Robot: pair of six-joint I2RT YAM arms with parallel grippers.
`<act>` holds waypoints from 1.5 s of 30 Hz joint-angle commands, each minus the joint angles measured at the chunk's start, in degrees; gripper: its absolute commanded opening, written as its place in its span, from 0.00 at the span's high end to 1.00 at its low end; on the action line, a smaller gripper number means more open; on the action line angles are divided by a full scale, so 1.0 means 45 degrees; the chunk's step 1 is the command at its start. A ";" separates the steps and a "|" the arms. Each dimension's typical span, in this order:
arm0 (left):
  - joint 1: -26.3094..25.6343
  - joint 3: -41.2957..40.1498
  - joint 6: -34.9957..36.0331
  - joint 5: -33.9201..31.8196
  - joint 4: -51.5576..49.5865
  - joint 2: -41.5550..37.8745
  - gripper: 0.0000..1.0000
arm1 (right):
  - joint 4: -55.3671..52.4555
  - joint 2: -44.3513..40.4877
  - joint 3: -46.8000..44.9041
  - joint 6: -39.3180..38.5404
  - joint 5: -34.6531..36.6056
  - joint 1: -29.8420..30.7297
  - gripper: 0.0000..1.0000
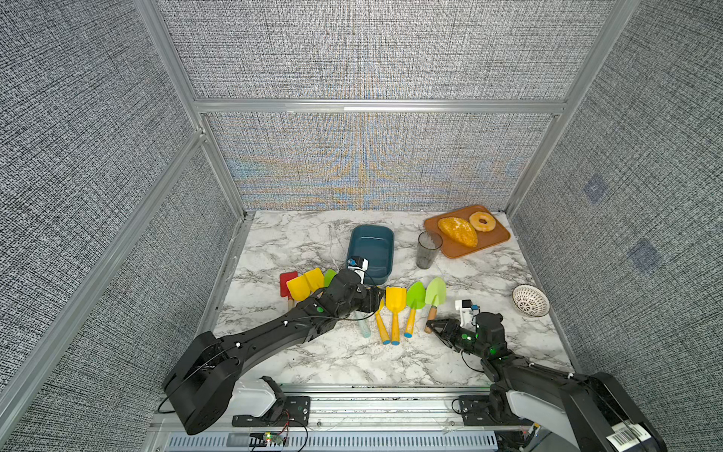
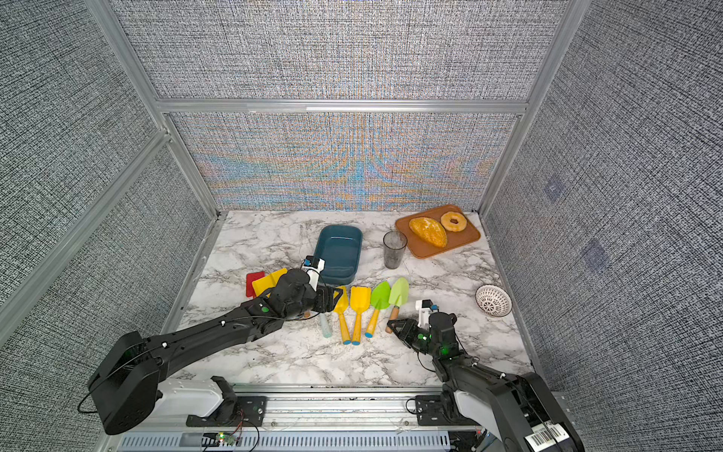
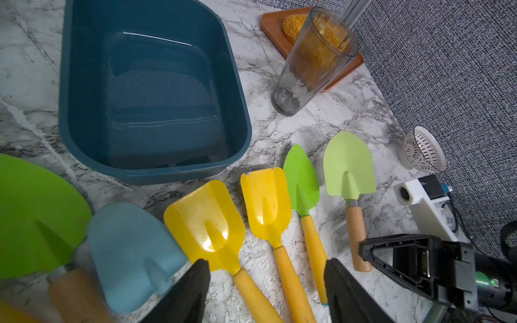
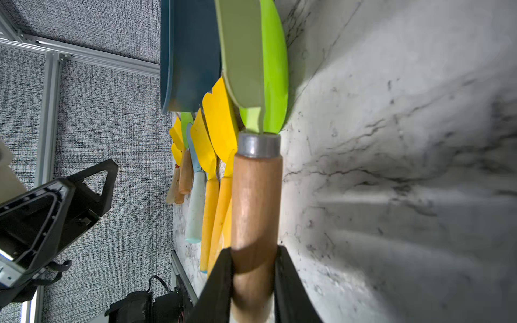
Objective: Take the shovel out of the storage box
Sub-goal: Place the shovel at the center of the board.
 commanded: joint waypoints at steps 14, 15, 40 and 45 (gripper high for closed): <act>0.0011 0.0114 0.0018 -0.0090 0.0206 0.0147 0.31 | 0.1020 0.2770 0.0854 -0.1056 -0.0306 0.0002 0.86; 0.0019 0.0125 0.0023 -0.0089 0.0202 0.0162 0.31 | 0.0980 0.2751 0.0885 -0.1076 -0.0267 -0.0006 0.84; 0.0127 0.0372 0.0375 -0.0792 -0.0515 -0.0261 0.28 | -0.3880 -0.0700 0.1228 -0.2815 0.3605 0.0083 0.37; 0.0881 0.0438 0.0900 -0.1028 -0.0894 -0.0601 0.24 | -0.6123 -0.2978 0.2061 -0.4060 0.5730 0.0110 0.35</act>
